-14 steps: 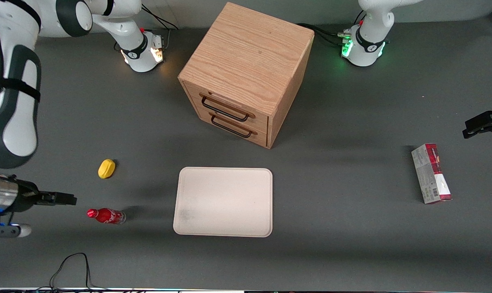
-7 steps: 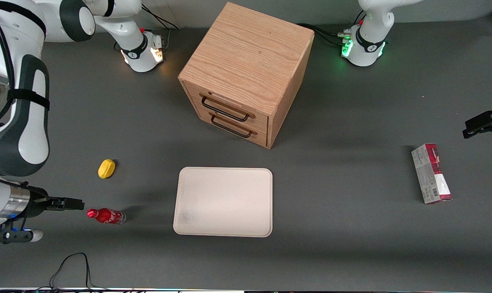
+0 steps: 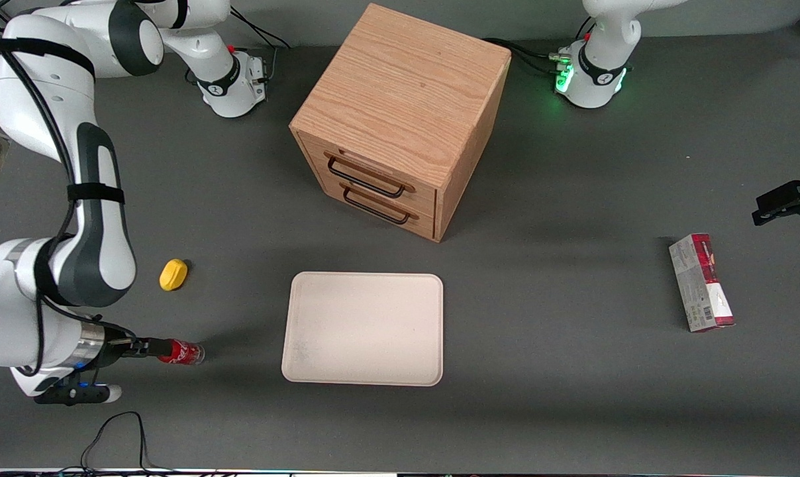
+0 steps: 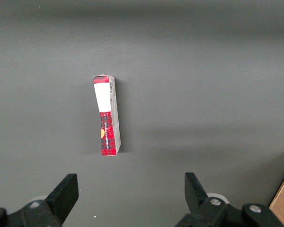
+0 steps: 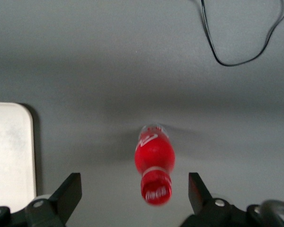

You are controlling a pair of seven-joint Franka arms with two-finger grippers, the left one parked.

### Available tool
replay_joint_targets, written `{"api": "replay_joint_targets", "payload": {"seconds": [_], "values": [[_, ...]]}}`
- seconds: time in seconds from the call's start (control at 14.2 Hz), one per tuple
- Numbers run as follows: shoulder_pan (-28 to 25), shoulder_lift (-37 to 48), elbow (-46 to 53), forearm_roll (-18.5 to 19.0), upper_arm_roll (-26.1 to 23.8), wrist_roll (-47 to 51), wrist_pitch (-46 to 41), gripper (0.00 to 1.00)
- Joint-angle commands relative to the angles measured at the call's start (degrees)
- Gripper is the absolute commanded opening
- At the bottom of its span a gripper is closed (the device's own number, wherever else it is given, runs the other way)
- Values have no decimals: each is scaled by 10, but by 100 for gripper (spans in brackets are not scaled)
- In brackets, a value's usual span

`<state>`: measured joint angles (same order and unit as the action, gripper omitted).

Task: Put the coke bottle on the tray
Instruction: 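Lower the open right gripper around the bottle's body, then close the right gripper on the red bottle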

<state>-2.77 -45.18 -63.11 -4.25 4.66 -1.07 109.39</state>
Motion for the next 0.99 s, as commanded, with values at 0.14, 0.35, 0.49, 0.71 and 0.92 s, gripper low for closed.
{"api": "replay_joint_targets", "payload": {"seconds": [0.14, 0.35, 0.49, 0.71, 0.92], "values": [[0, 11, -33, -3, 4, -11, 32, 100], [-1, 15, -68, 8, 4, -15, 50, 100], [-1, 18, -74, 8, 4, -17, 50, 100], [0, 20, -75, 8, 6, -17, 50, 95], [0, 22, -75, 8, 7, -17, 47, 91]]}}
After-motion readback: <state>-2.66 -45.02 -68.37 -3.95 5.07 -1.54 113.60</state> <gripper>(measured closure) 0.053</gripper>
